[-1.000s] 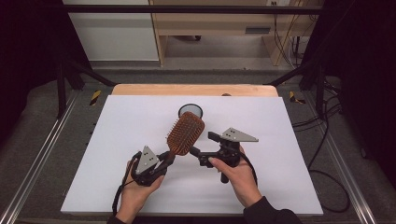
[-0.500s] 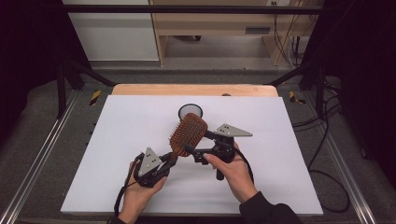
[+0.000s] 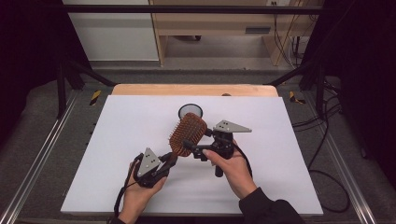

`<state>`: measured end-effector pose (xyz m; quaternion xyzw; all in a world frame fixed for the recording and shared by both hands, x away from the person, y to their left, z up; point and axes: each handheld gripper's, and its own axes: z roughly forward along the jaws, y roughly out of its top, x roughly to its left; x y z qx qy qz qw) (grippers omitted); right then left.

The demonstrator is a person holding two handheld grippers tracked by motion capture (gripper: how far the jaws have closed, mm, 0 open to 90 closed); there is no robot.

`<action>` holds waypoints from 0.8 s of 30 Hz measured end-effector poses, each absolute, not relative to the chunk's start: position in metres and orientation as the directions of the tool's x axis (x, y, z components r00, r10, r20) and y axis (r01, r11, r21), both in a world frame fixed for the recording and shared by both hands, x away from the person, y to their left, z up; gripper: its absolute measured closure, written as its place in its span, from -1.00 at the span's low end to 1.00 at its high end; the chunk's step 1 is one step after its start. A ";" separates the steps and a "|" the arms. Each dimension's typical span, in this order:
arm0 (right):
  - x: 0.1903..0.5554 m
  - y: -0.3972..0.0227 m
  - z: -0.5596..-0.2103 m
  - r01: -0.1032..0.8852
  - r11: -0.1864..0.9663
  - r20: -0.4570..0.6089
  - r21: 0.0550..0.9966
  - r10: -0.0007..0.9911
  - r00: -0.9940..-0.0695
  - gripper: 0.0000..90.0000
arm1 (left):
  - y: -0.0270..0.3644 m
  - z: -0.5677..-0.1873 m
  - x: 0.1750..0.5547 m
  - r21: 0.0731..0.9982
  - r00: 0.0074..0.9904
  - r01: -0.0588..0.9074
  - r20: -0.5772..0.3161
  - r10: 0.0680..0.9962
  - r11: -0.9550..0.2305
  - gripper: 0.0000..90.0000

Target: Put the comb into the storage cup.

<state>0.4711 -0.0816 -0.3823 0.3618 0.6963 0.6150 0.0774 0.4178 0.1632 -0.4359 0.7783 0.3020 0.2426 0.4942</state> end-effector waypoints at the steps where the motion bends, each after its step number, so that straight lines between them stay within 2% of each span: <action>1: 0.472 -0.082 -0.382 0.408 -0.019 0.338 0.913 0.597 -0.728 -0.75 | 0.163 -0.436 0.418 0.917 0.701 0.228 0.078 0.709 -0.327 0.62; 19: 0.483 -0.085 -0.371 0.433 -0.088 0.403 0.897 0.567 -0.719 -0.61 | 0.160 -0.435 0.414 0.923 0.709 0.205 0.090 0.700 -0.327 0.62; 24: 0.483 -0.085 -0.370 0.443 -0.094 0.416 0.892 0.557 -0.719 -0.51 | 0.161 -0.434 0.415 0.924 0.708 0.207 0.085 0.701 -0.321 0.62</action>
